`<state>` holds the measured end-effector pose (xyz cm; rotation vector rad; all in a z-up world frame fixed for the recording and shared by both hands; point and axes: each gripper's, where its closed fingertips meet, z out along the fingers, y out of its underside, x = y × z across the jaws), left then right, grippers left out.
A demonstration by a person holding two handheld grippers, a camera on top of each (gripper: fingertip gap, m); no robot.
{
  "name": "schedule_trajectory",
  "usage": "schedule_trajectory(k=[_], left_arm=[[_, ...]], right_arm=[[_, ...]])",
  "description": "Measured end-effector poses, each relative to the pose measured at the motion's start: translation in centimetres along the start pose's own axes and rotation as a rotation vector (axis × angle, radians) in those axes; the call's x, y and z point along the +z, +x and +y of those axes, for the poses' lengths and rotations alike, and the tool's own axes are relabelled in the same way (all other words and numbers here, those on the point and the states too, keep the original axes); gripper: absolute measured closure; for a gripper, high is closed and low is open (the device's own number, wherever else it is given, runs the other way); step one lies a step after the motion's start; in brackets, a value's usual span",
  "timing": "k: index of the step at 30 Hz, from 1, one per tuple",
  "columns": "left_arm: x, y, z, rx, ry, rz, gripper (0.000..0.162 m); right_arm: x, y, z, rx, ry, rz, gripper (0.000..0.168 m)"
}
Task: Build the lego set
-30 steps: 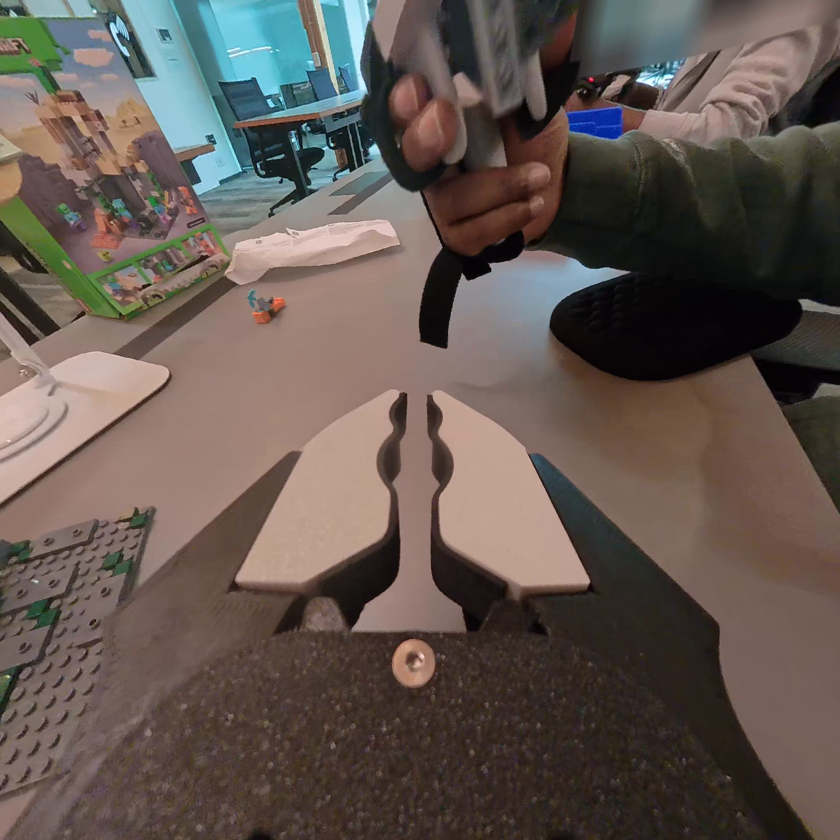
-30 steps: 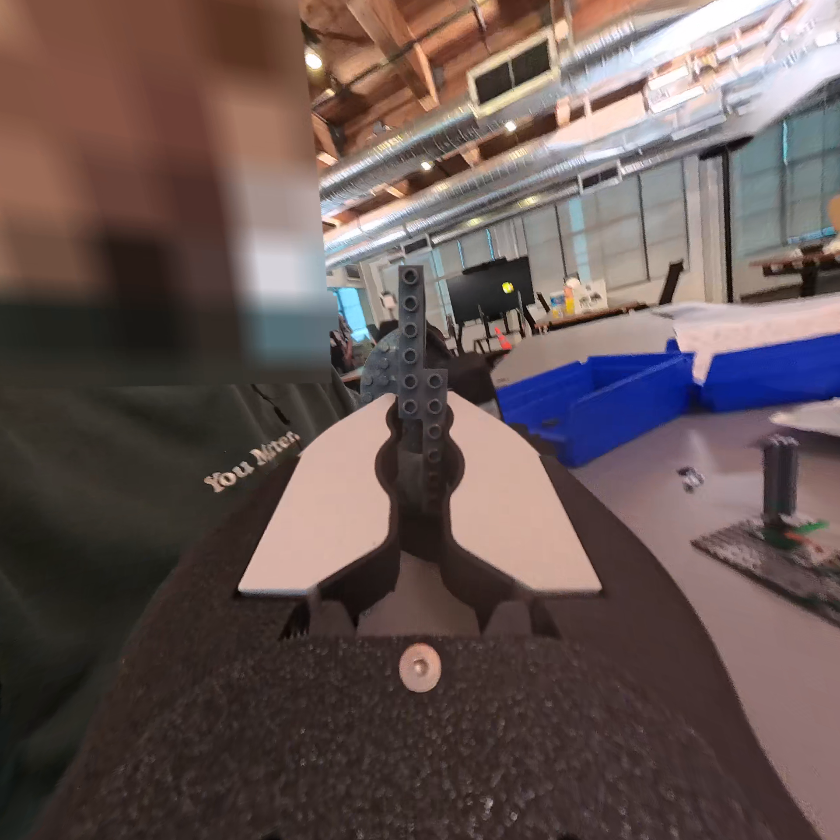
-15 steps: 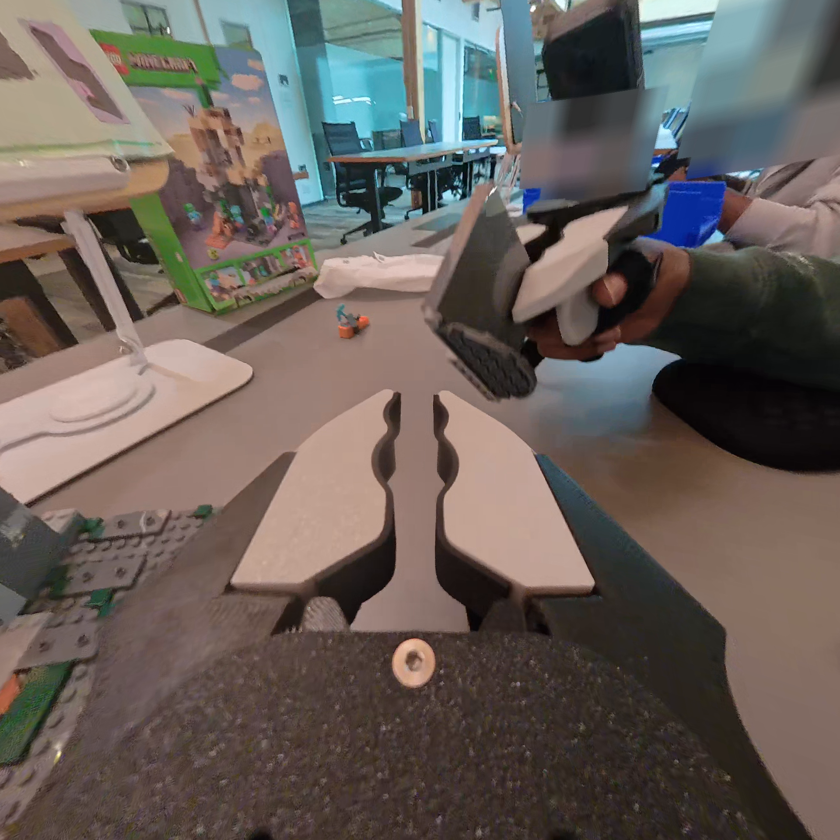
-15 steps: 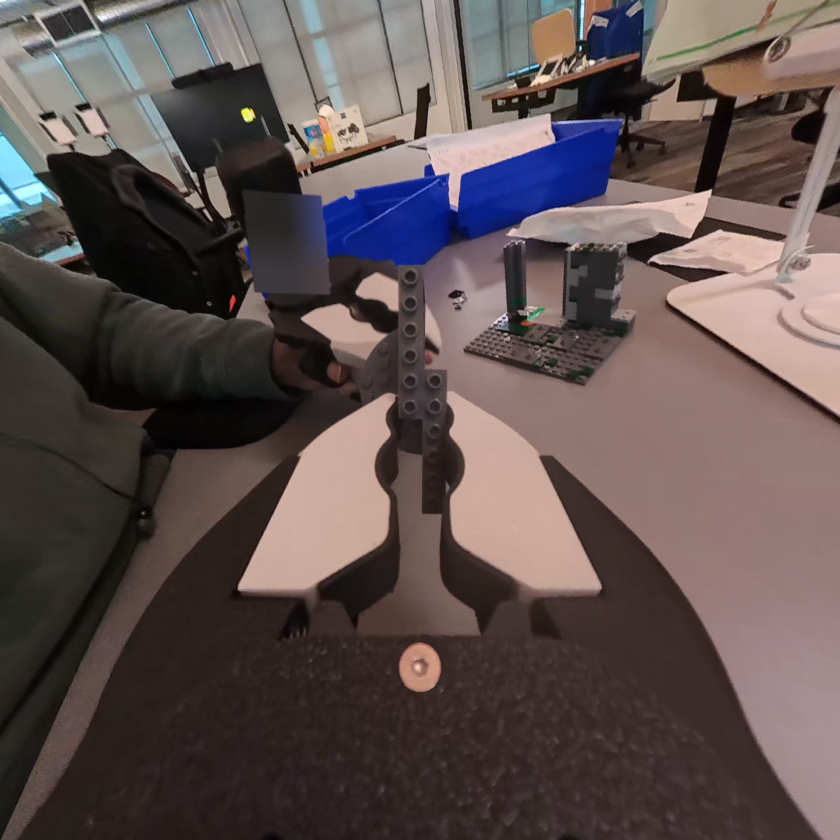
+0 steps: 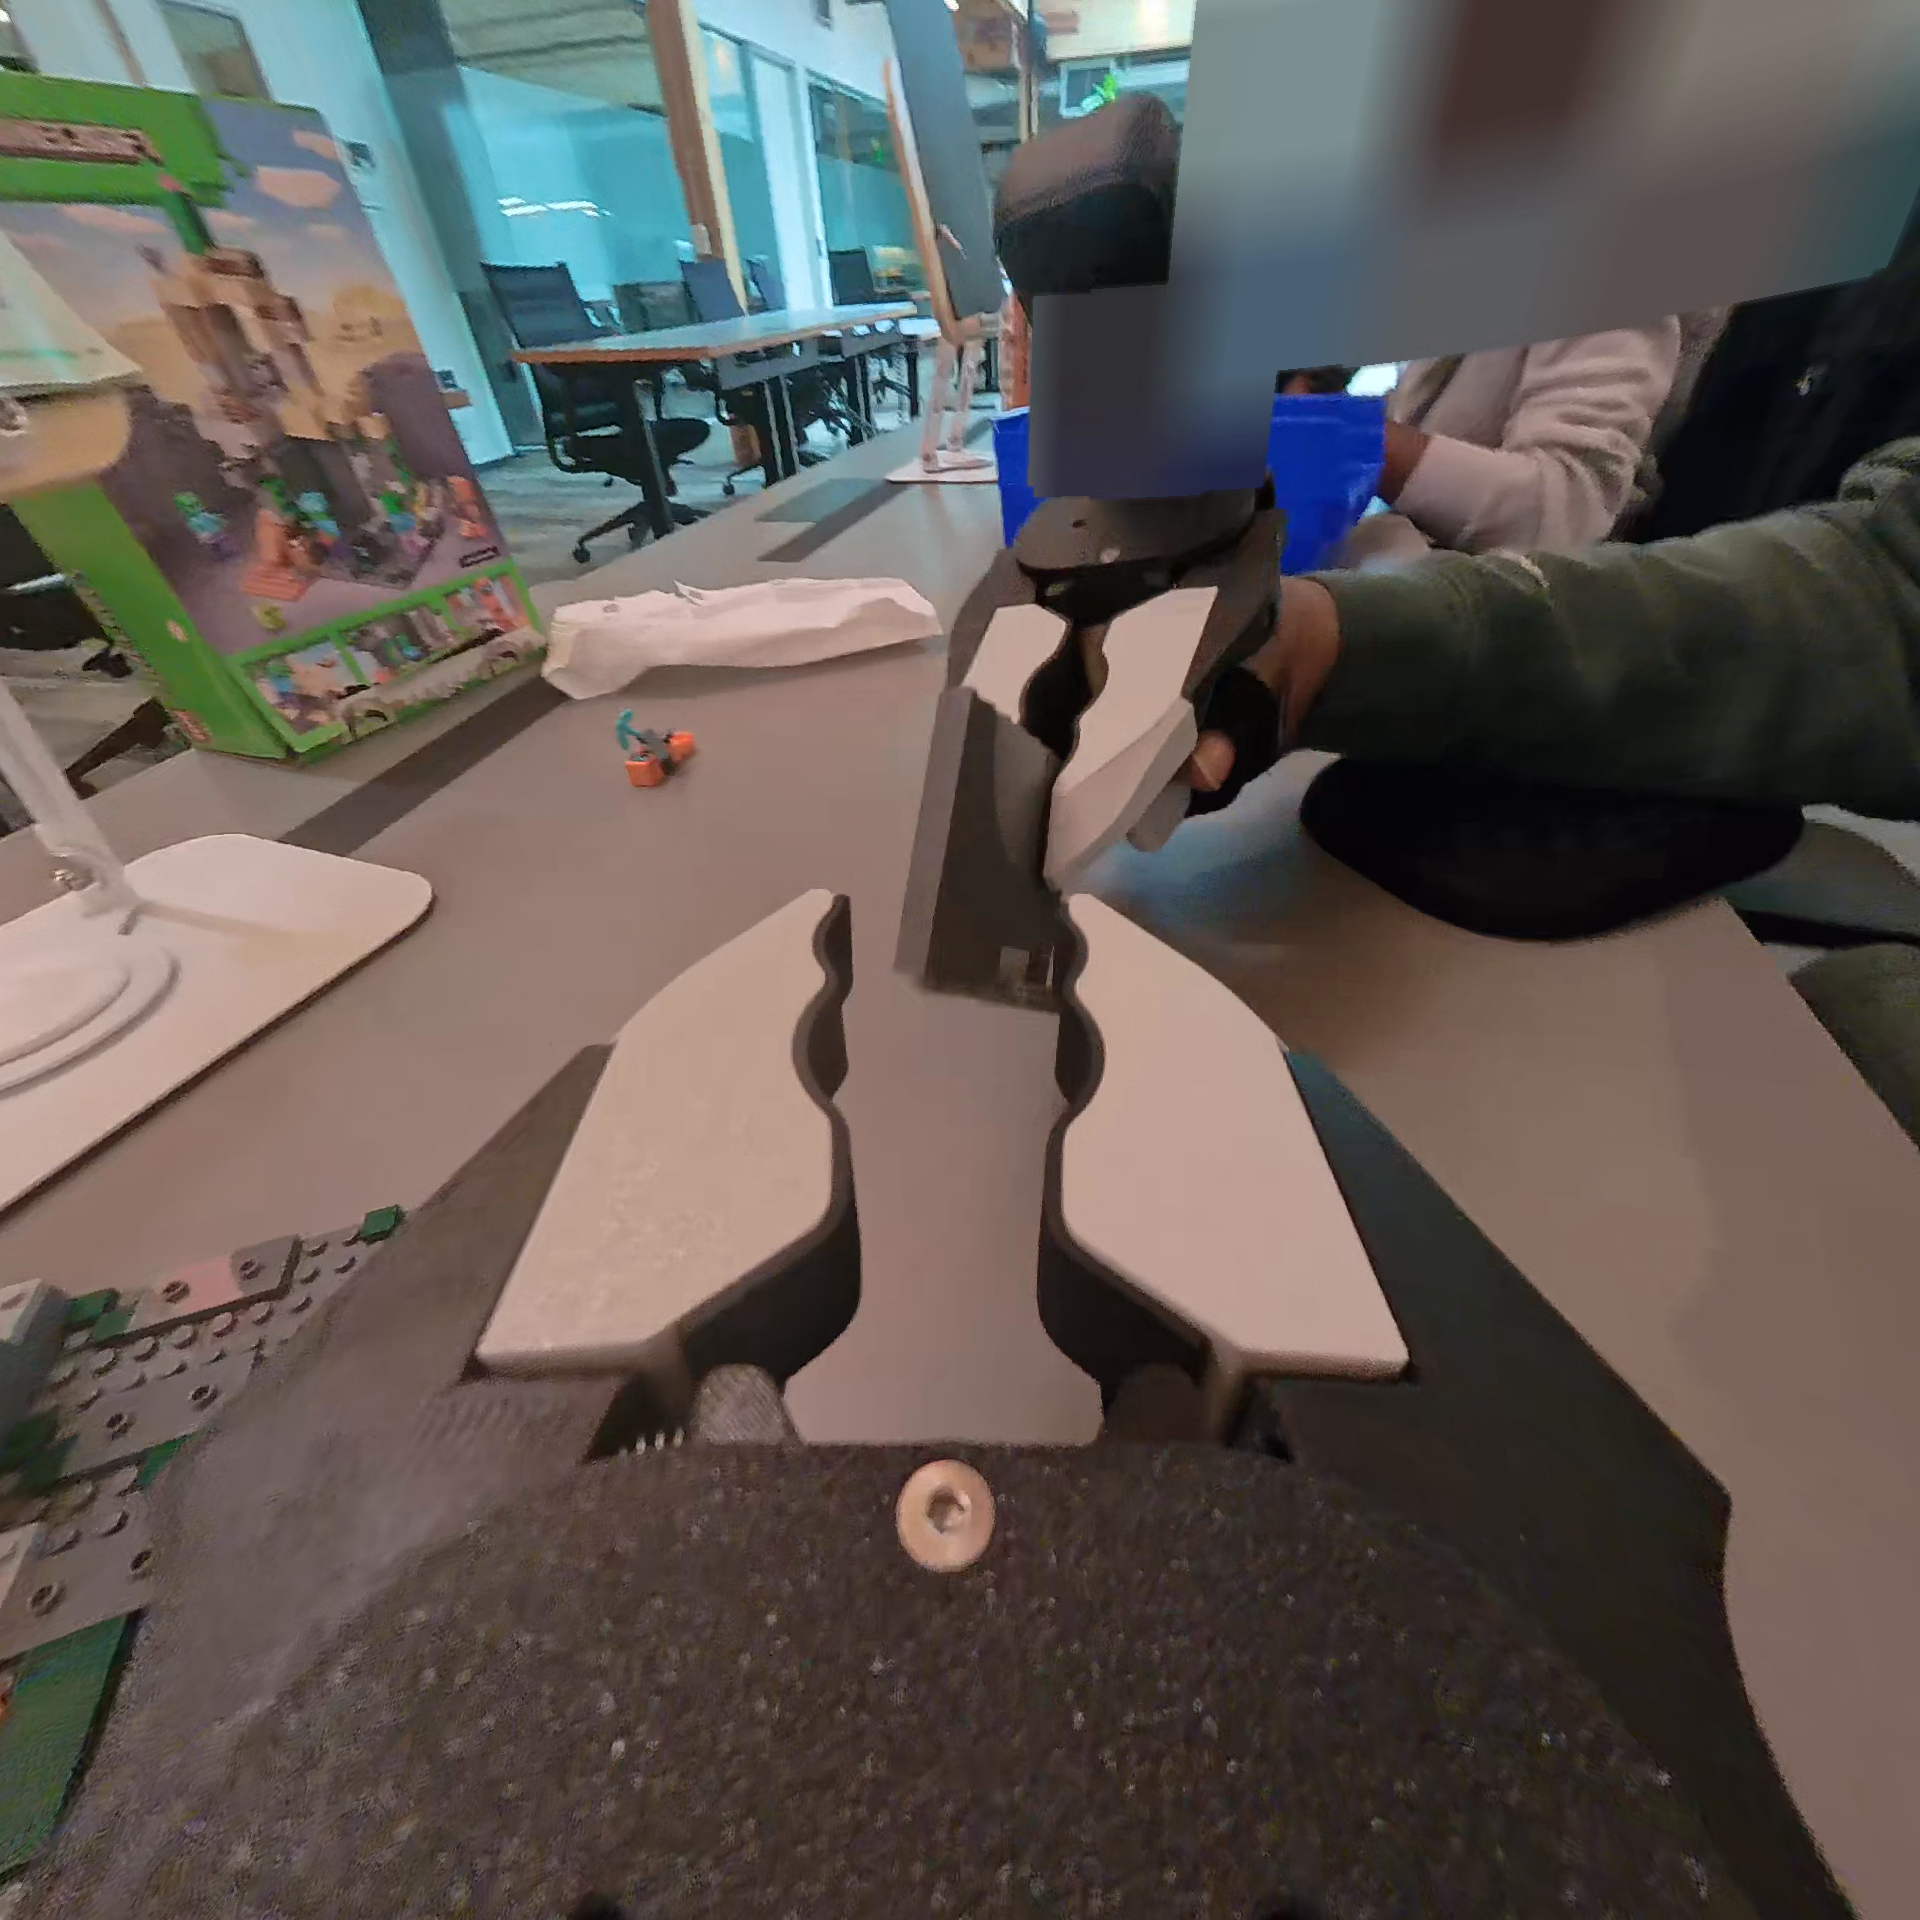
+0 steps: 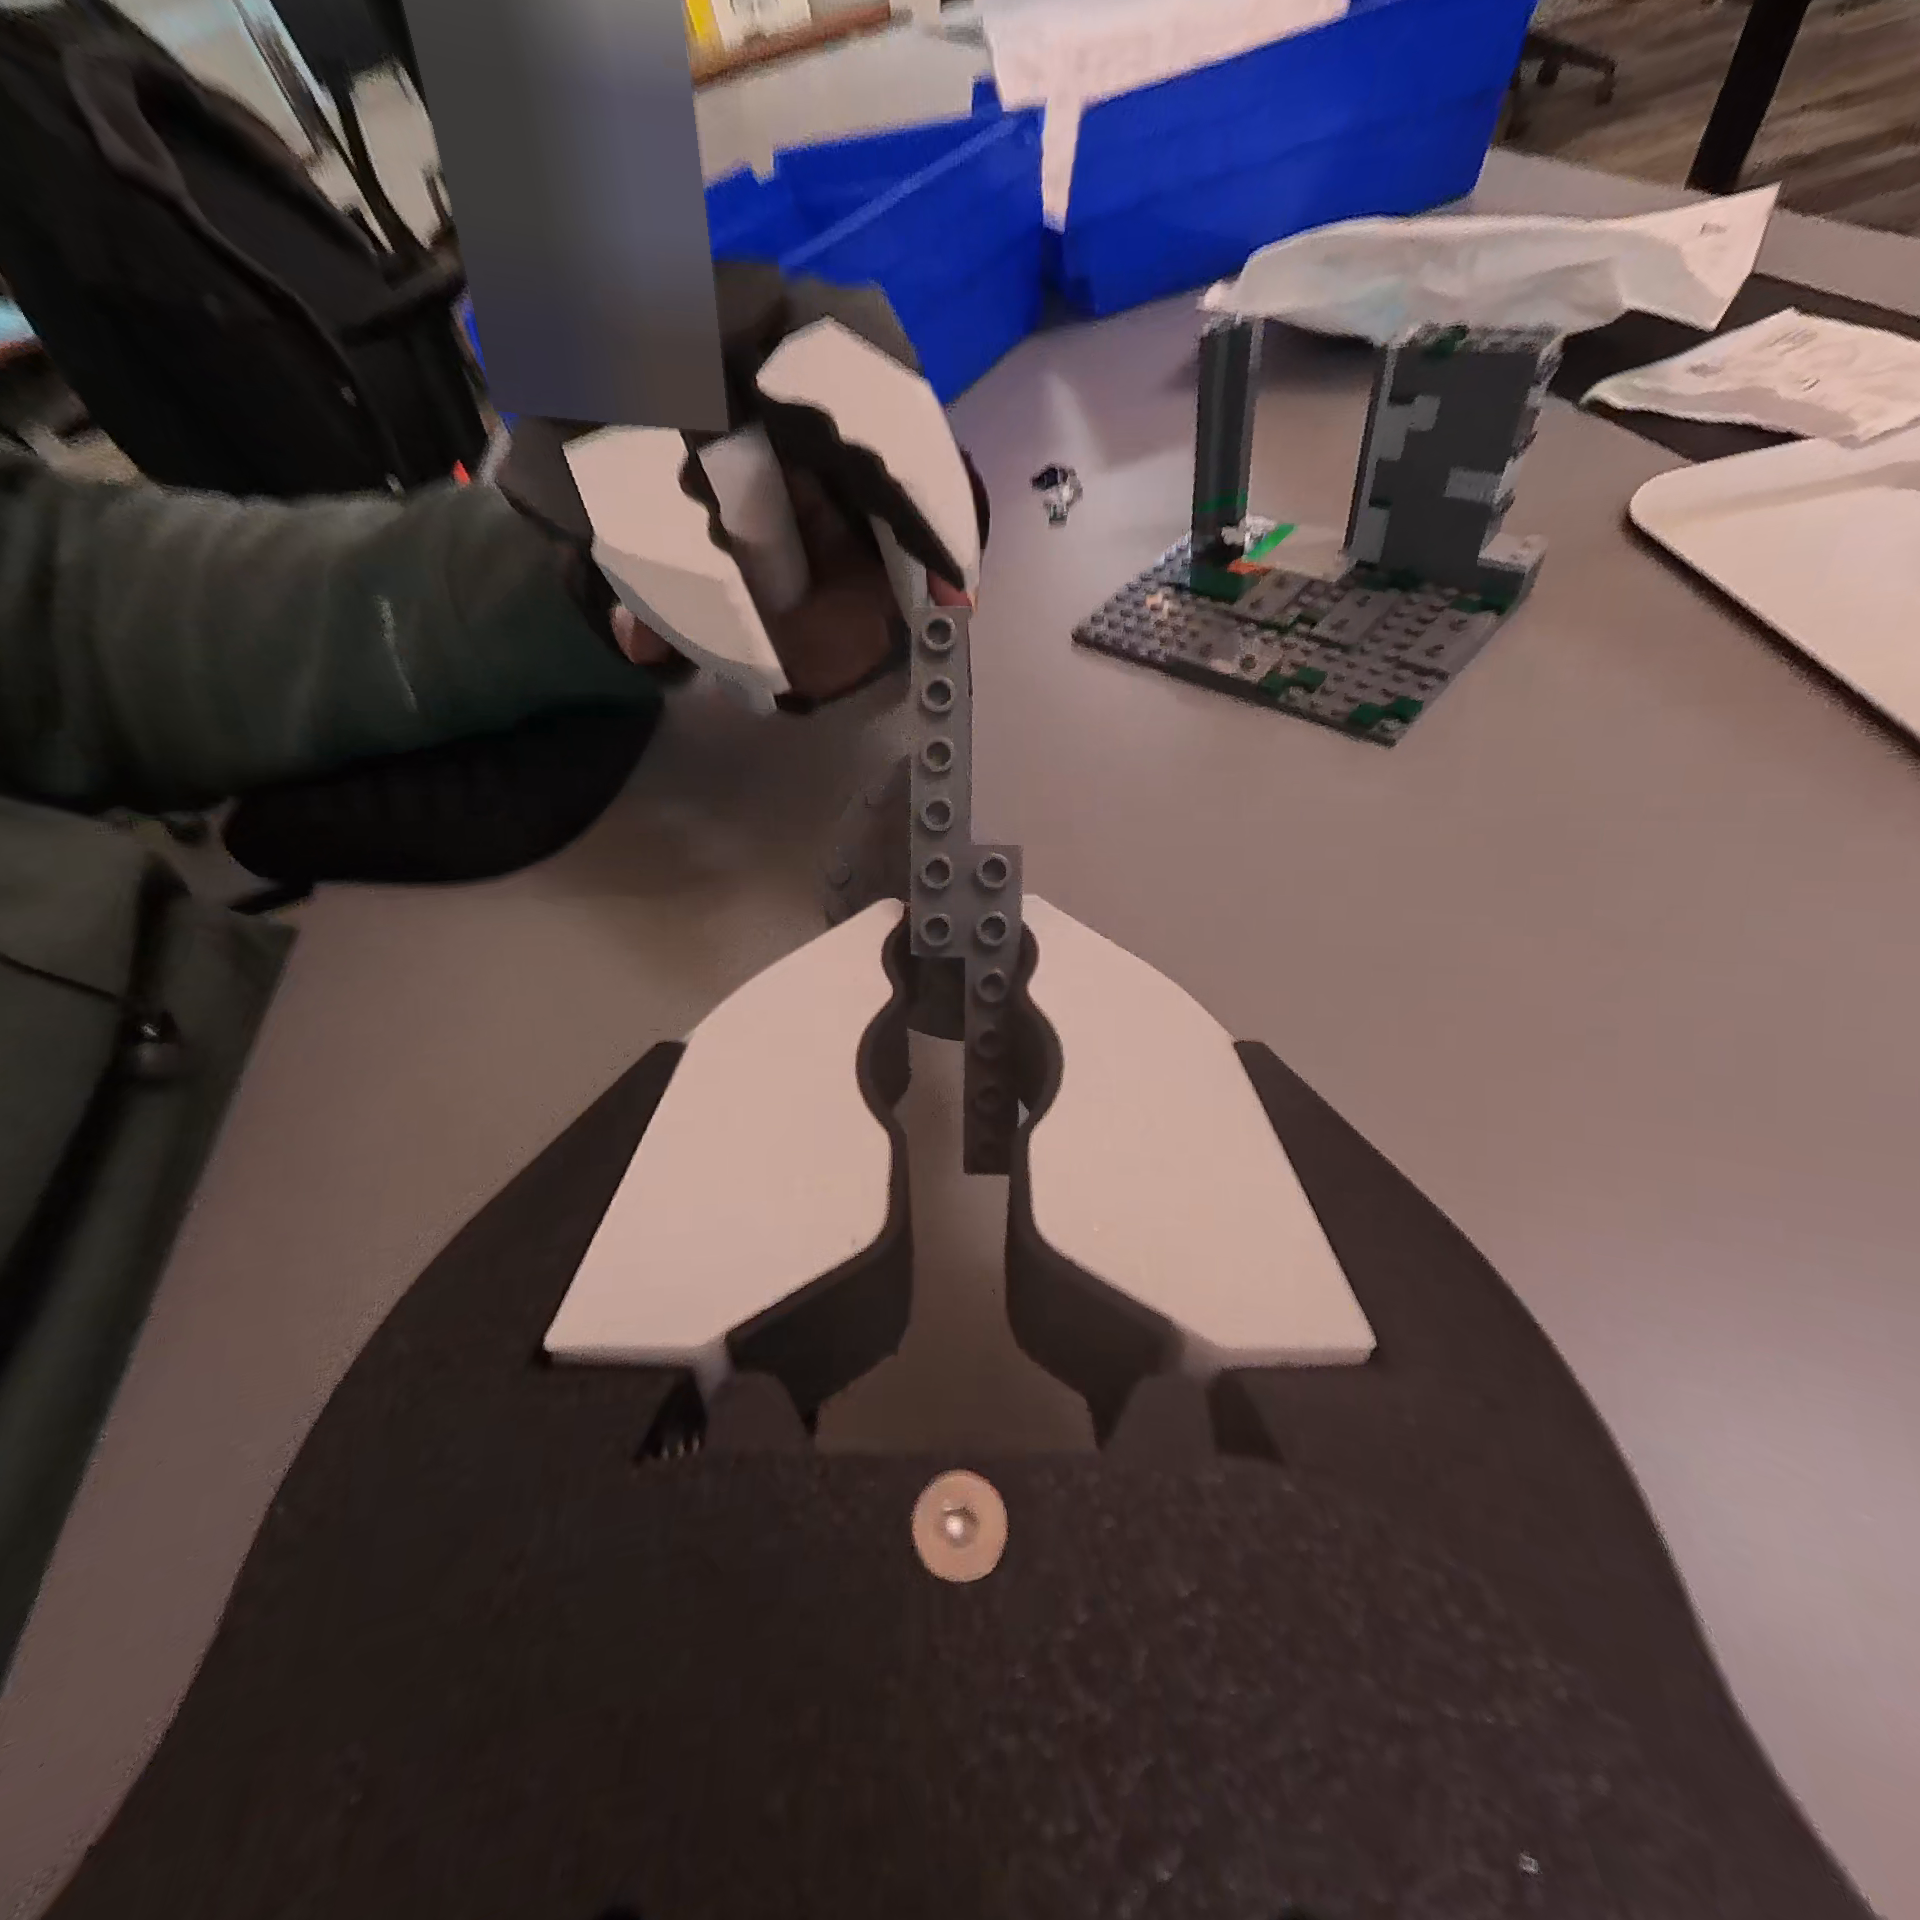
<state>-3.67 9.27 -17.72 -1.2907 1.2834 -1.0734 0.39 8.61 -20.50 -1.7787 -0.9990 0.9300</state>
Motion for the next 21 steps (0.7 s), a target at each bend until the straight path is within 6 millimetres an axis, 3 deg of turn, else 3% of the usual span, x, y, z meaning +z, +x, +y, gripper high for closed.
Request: schedule_trajectory(k=[9,13,17,21], left_arm=[[0.7,2.9,2.4,0.127,-0.171,0.069,0.133],[0.7,4.3,3.6,0.202,-0.247,0.117,0.150],[0.8,4.6,3.6,0.190,-0.234,0.141,0.152],[0.8,4.3,2.8,0.156,-0.170,0.144,0.154]], right_arm=[[1.9,-3.0,2.5,-0.247,-0.278,0.011,0.154],[2.5,-3.7,3.1,-0.338,-0.345,0.036,0.155],[2.4,-3.7,3.1,-0.356,-0.337,0.039,0.154],[2.0,-3.5,1.6,-0.303,-0.232,0.022,0.147]])
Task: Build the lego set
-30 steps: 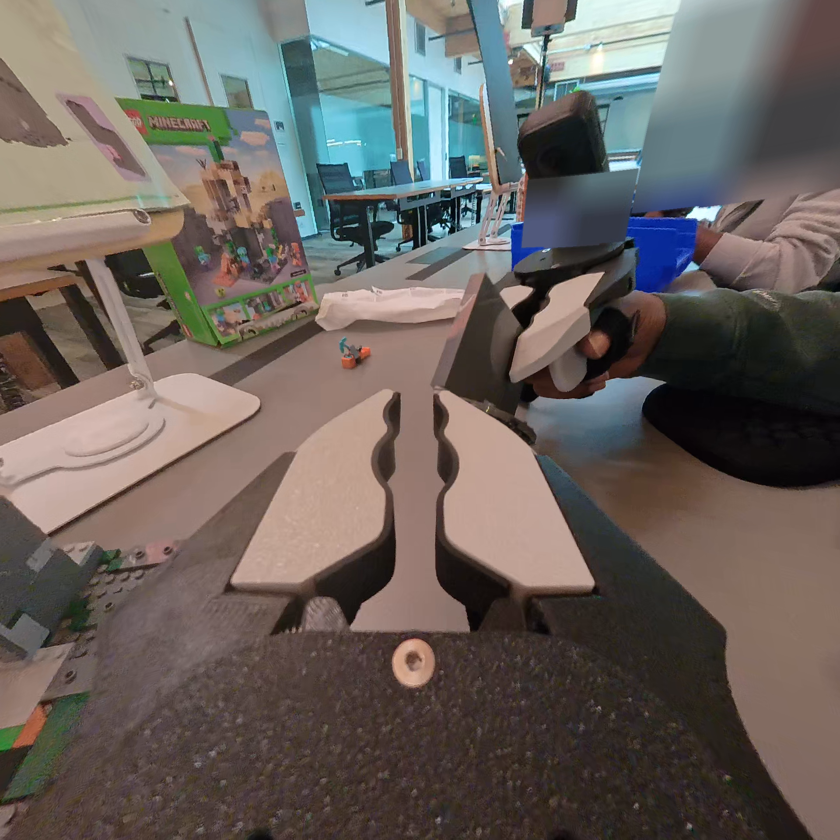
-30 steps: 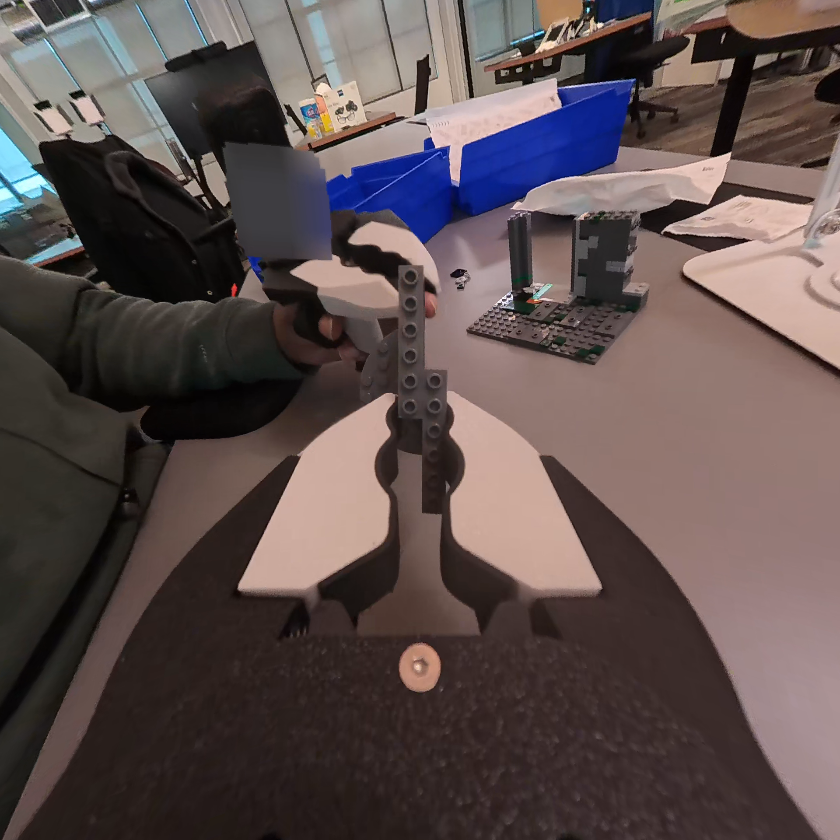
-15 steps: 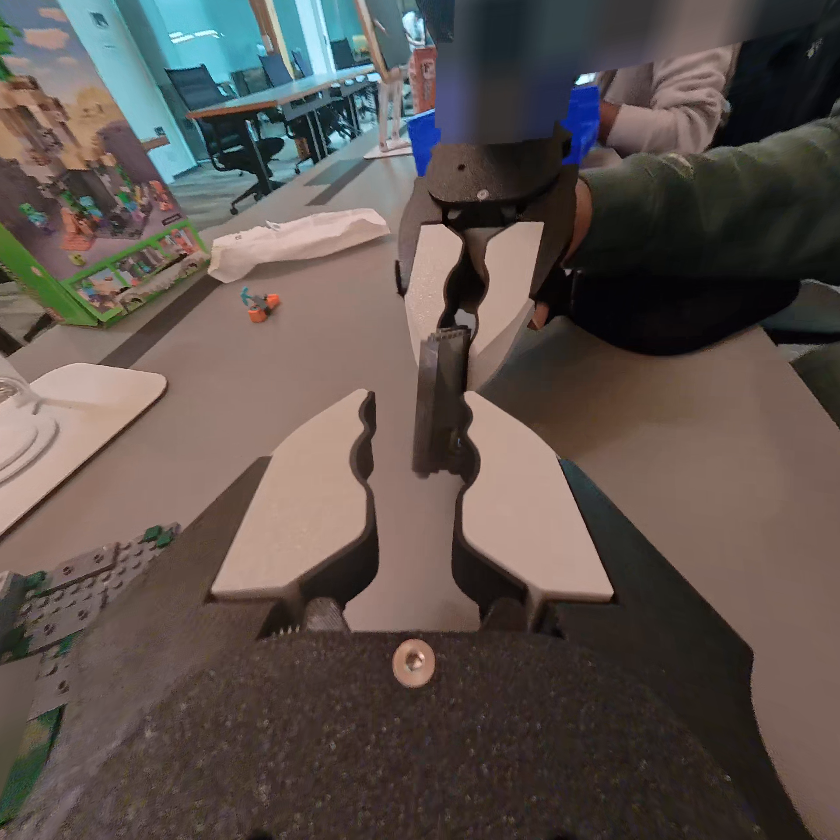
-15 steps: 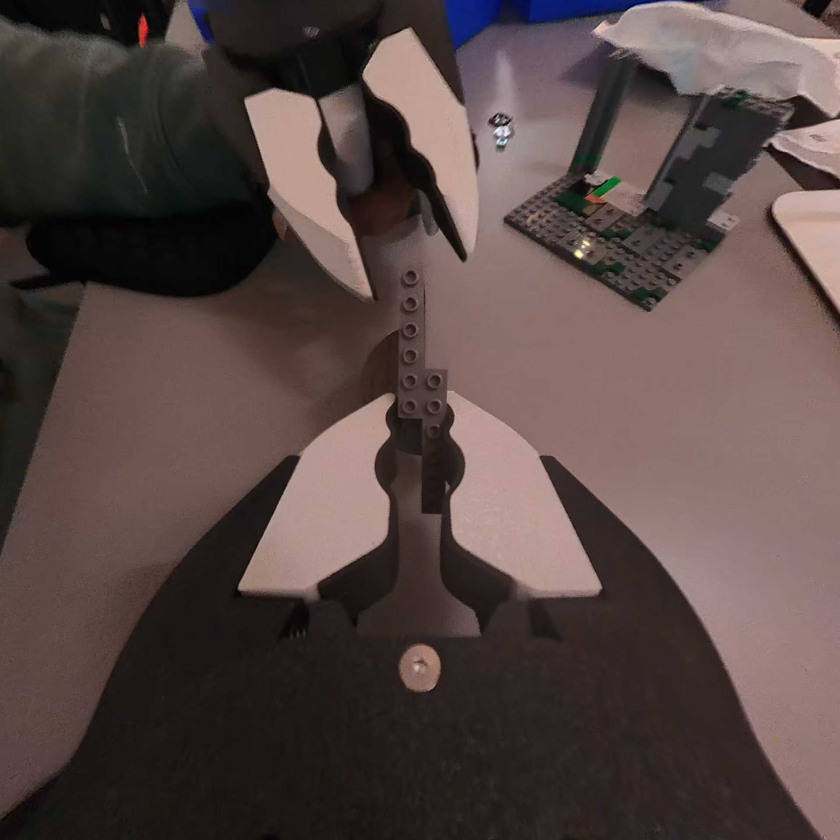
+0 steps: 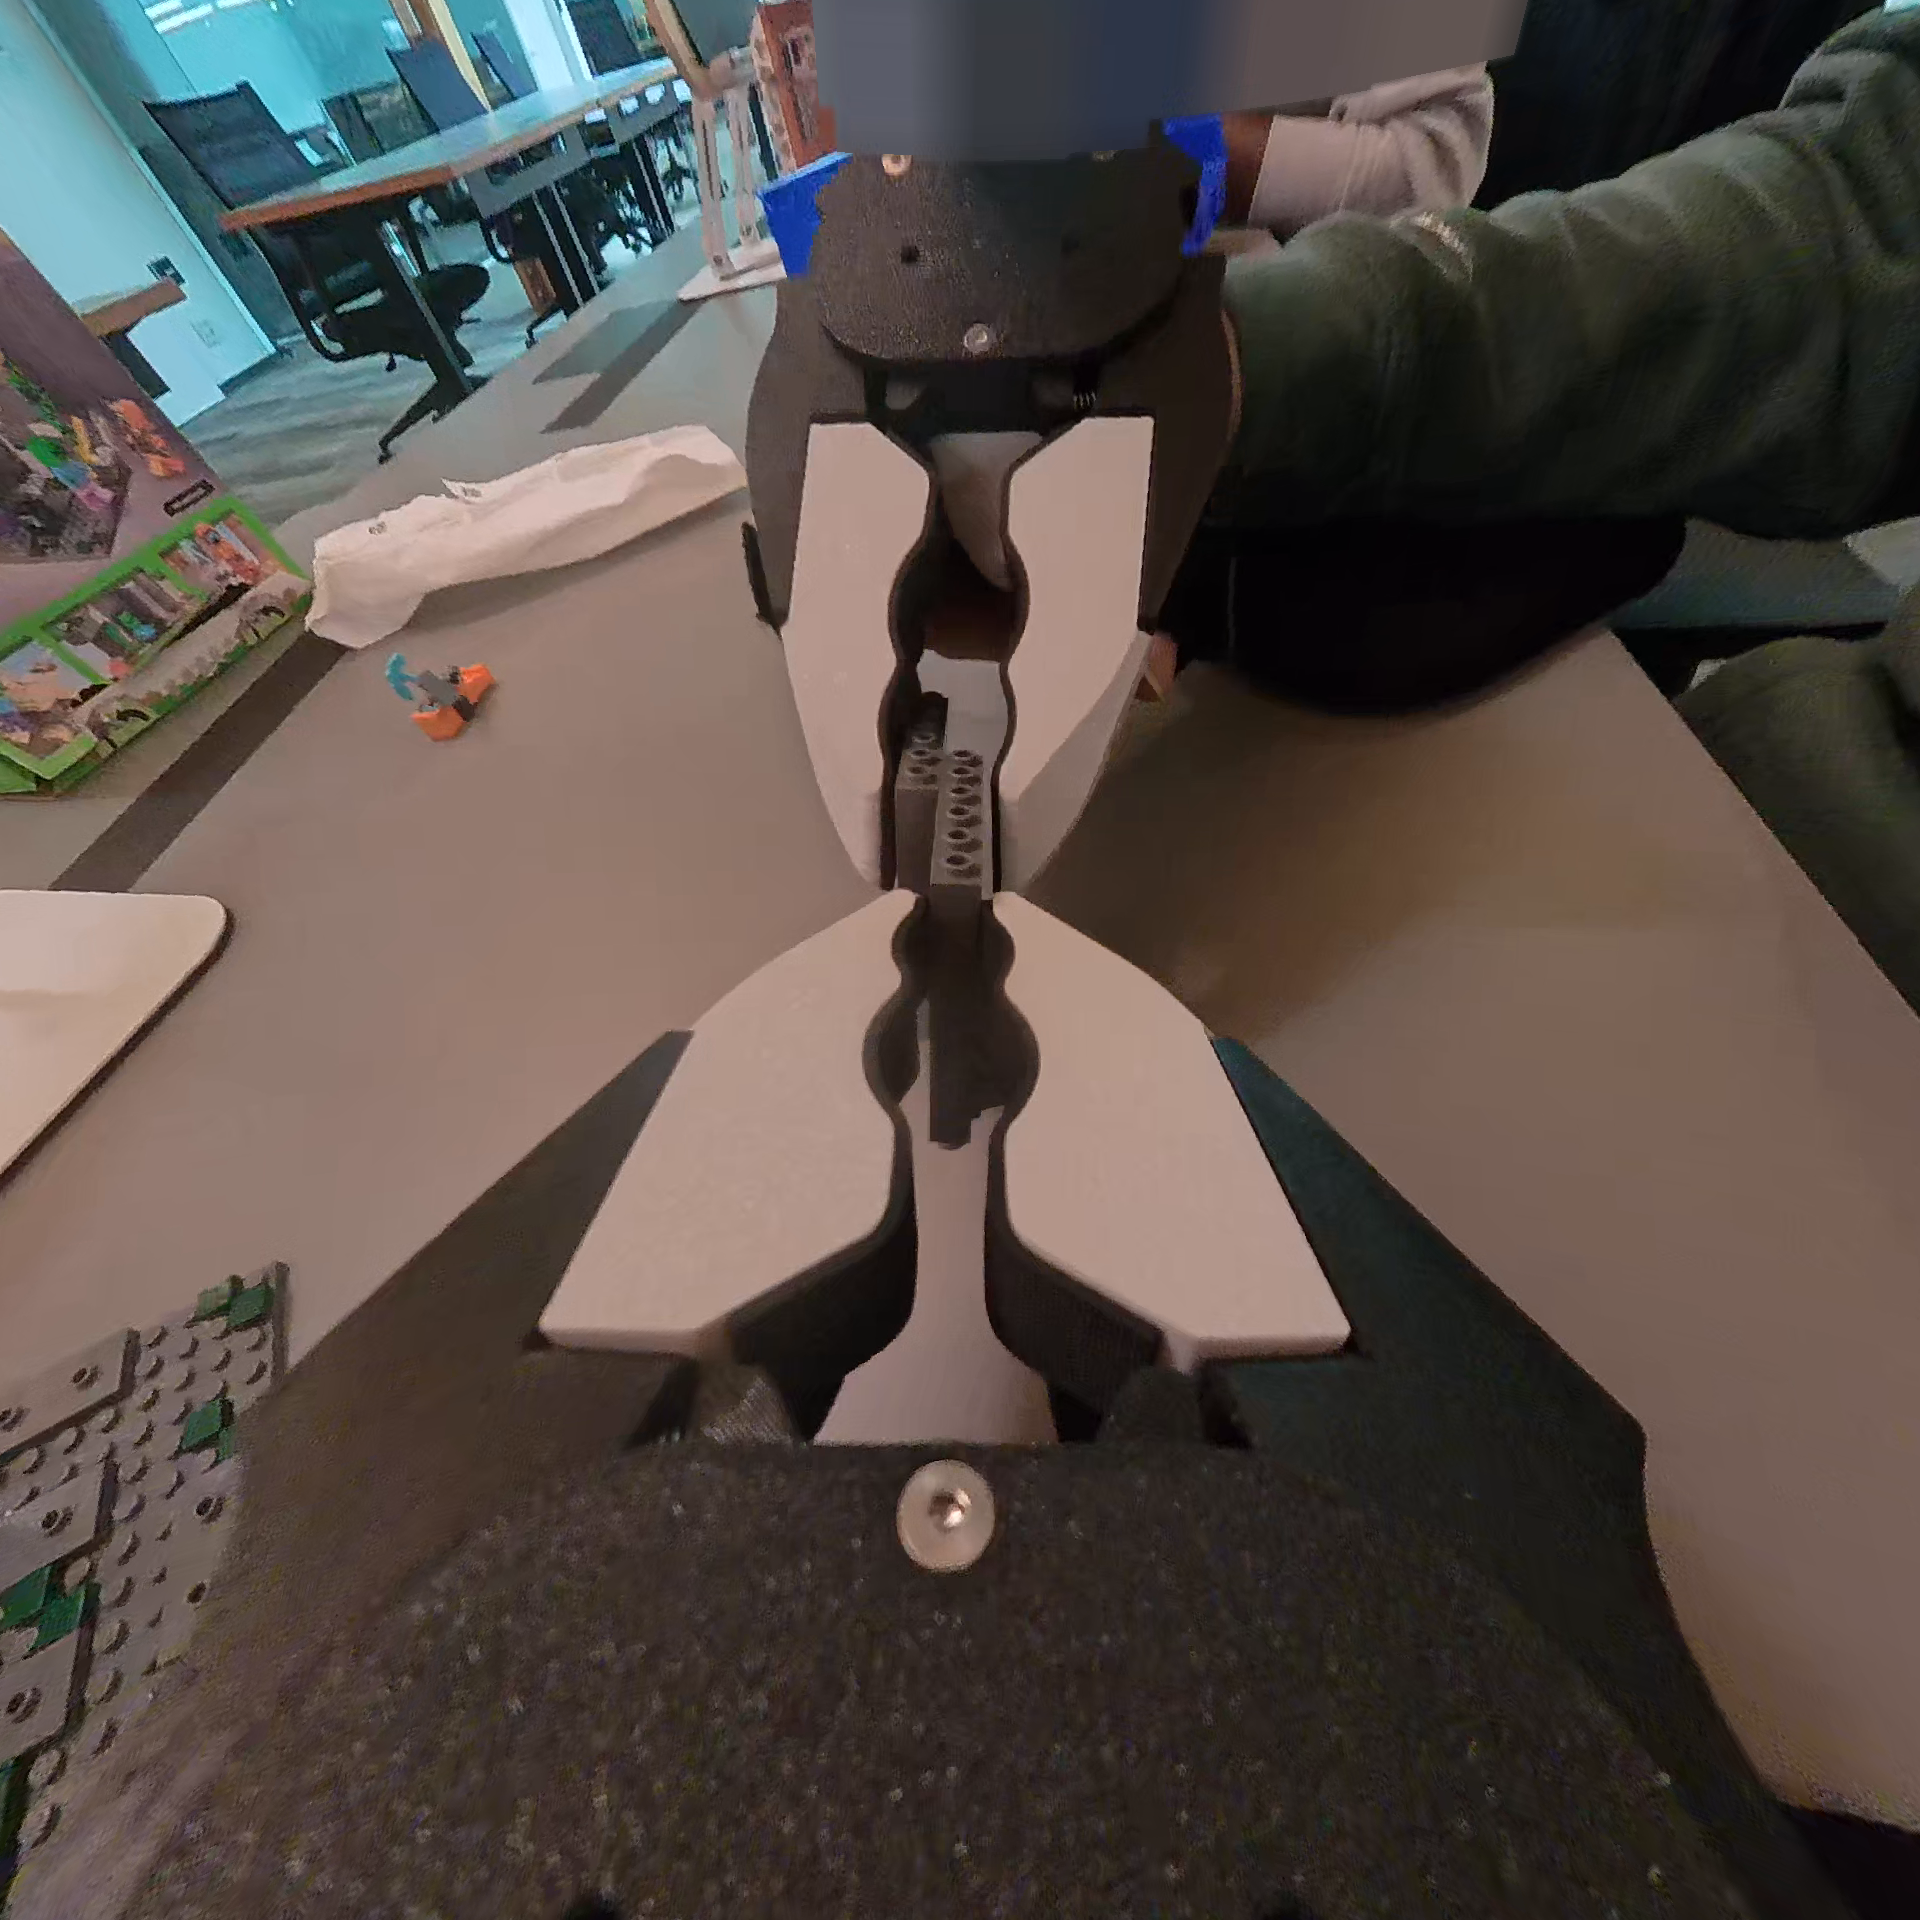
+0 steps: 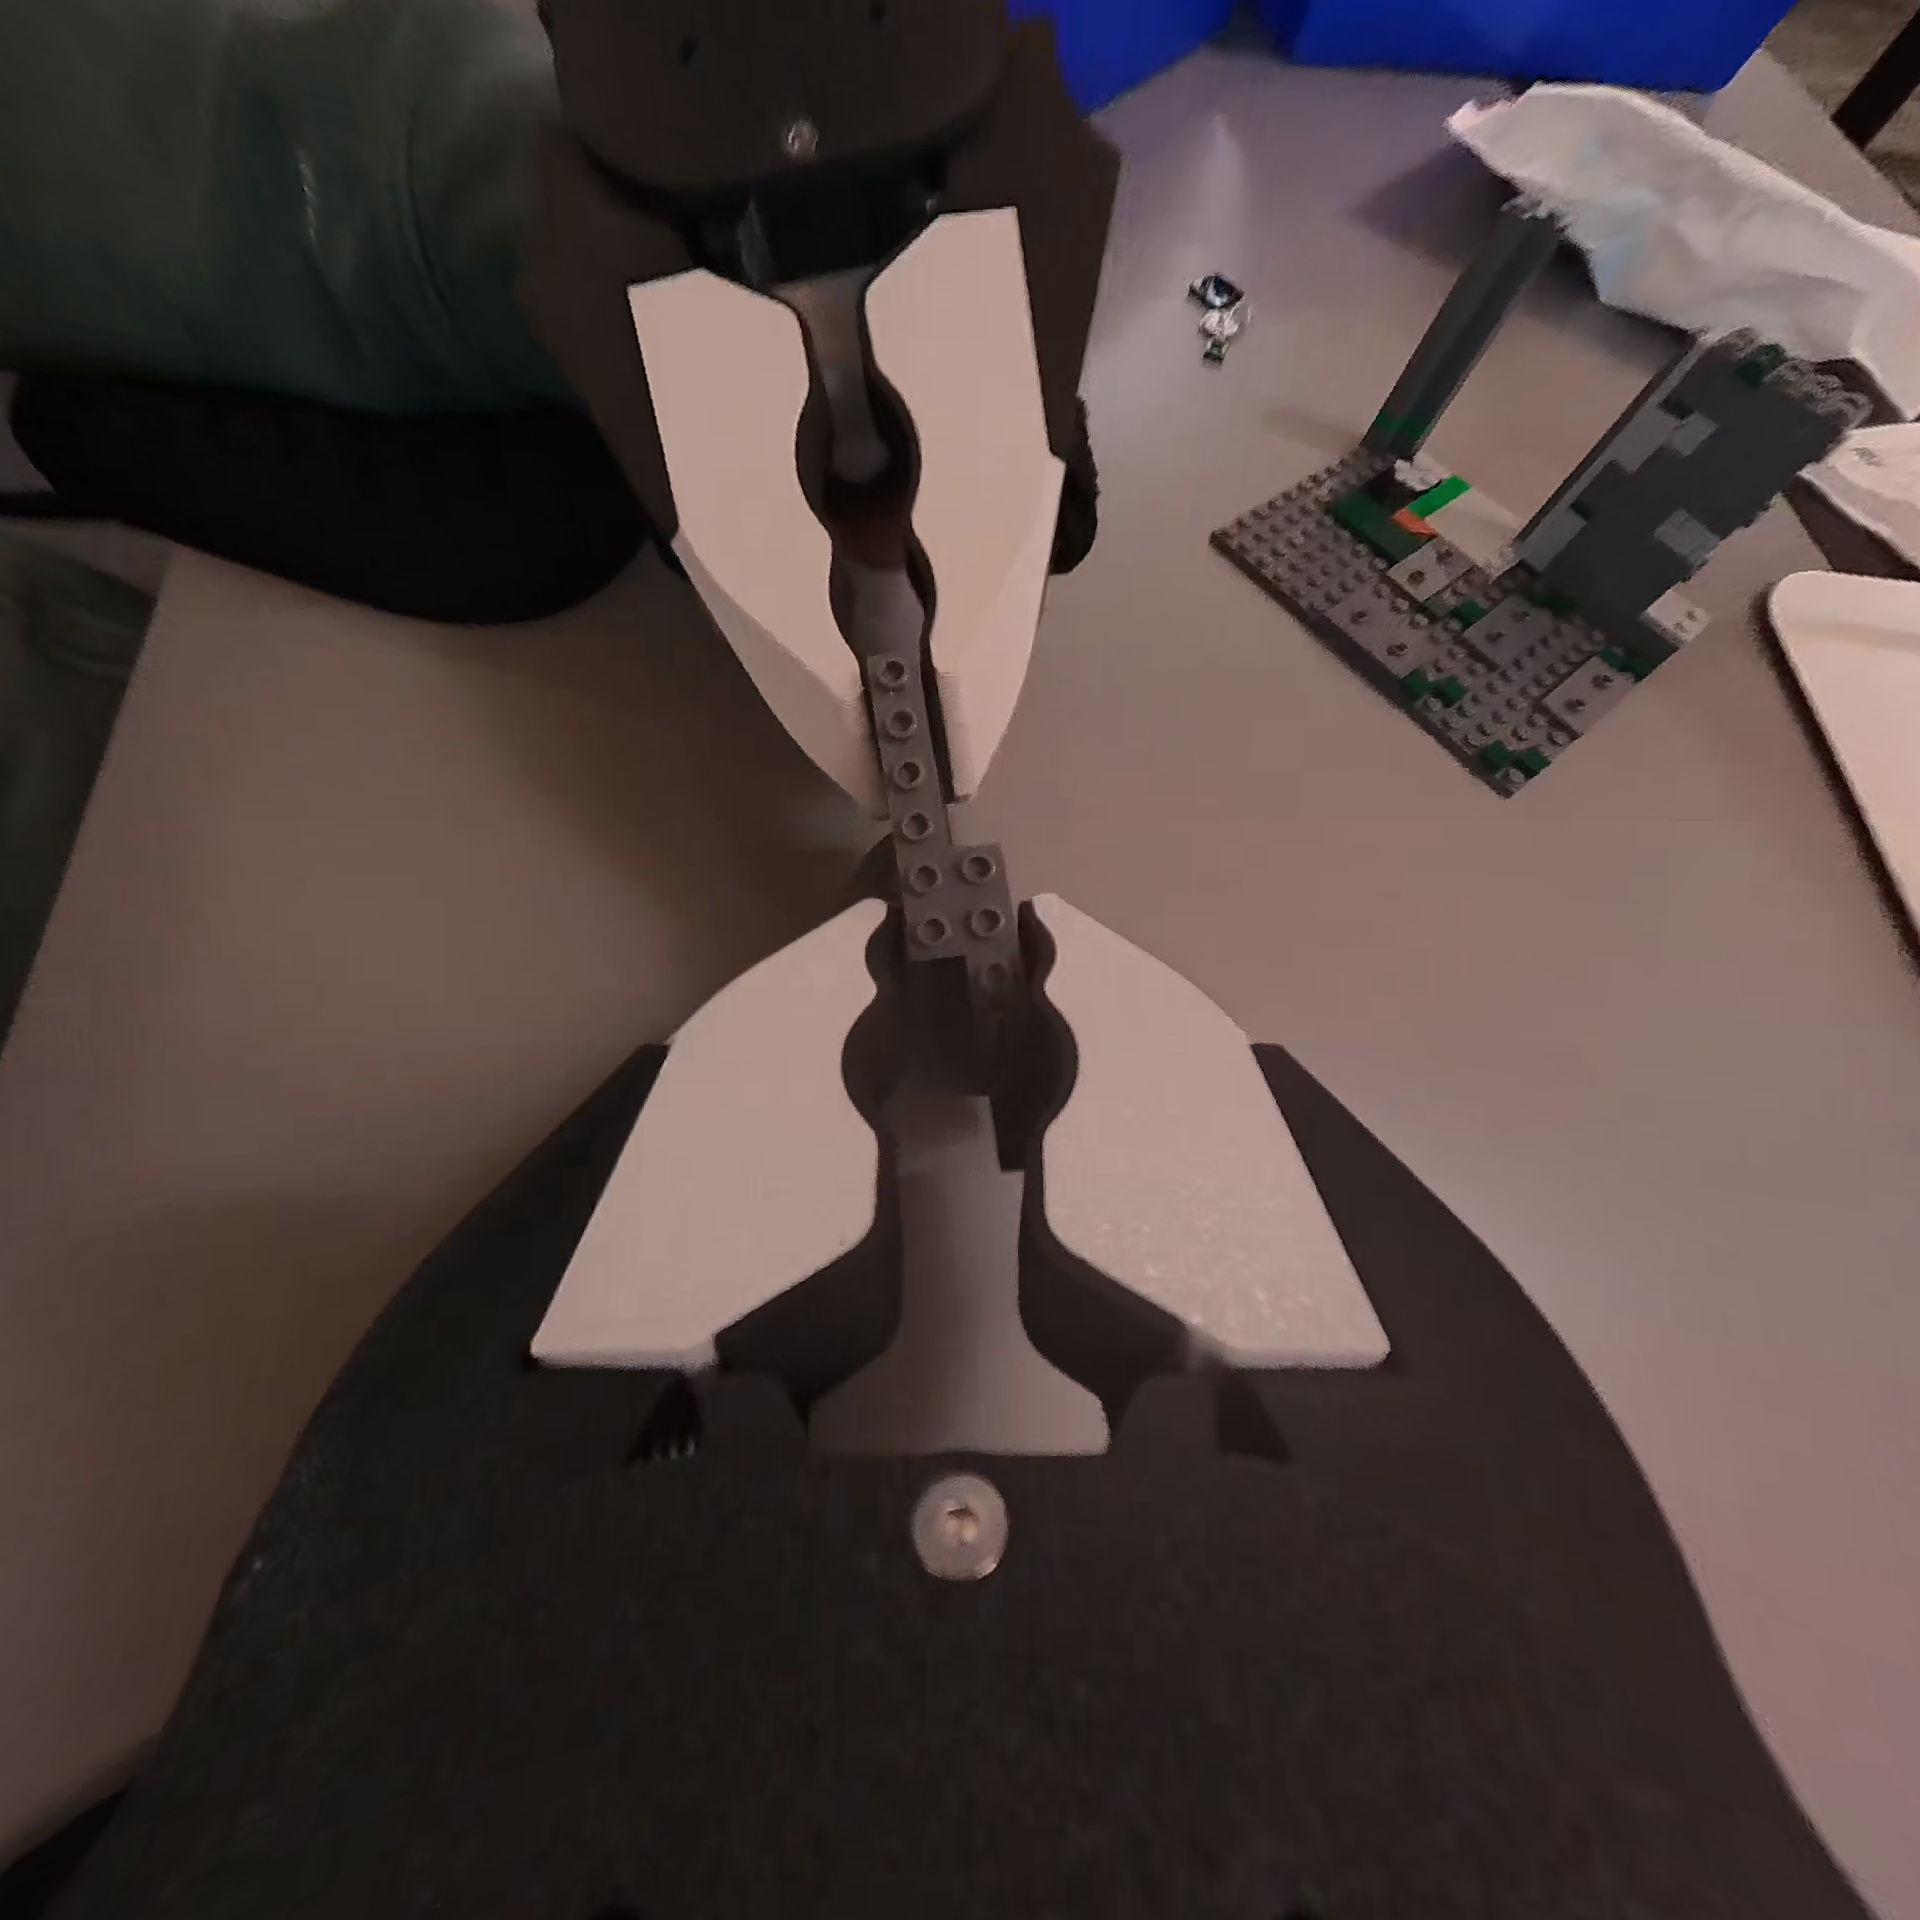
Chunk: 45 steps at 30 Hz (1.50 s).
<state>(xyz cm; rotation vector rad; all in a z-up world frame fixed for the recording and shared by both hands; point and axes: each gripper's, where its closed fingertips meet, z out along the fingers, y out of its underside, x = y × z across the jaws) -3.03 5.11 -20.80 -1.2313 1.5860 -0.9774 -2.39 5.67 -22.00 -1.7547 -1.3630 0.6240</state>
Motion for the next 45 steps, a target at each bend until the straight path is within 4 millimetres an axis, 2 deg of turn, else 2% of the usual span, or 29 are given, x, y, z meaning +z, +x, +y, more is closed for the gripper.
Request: schedule_trajectory(k=[8,10,14,16,17,23,29,33,37,41,45], left_arm=[[-0.5,-1.3,-1.0,-0.078,0.129,0.002,0.154],[-0.7,-1.8,-1.1,-0.101,0.162,-0.006,0.154],[-1.0,-2.7,-1.2,-0.176,0.224,0.011,0.154],[-1.1,-2.9,-1.1,-0.196,0.228,0.023,0.154],[-1.1,-3.2,-1.0,-0.207,0.222,0.011,0.154],[-0.7,-5.4,2.4,-0.138,-0.033,-0.121,0.144],[0.1,-7.3,3.5,-0.133,-0.122,-0.145,0.142],[0.4,-8.8,3.8,-0.162,-0.142,-0.147,0.150],[0.6,-8.8,3.8,-0.160,-0.139,-0.145,0.151],[0.7,-8.4,4.3,-0.167,-0.155,-0.138,0.144],[0.5,-8.3,4.5,-0.158,-0.164,-0.160,0.144]], right_arm=[[-1.2,0.5,-1.5,0.160,0.215,-0.149,0.132],[-1.8,1.2,-1.6,0.187,0.261,-0.147,0.131],[-1.6,2.6,-1.0,0.185,0.273,-0.092,0.139],[-1.3,3.3,-0.9,0.172,0.273,-0.058,0.151],[-1.3,3.6,-0.9,0.162,0.273,-0.047,0.157],[-0.1,4.6,0.9,0.098,0.137,-0.016,0.163],[0.3,6.8,2.0,0.088,0.083,-0.044,0.163],[0.8,9.0,2.6,0.131,0.064,-0.048,0.159],[0.8,9.4,3.1,0.157,0.069,-0.038,0.151],[-0.2,9.7,3.0,0.173,0.096,-0.025,0.144],[-1.1,10.2,3.1,0.194,0.119,0.001,0.138]])
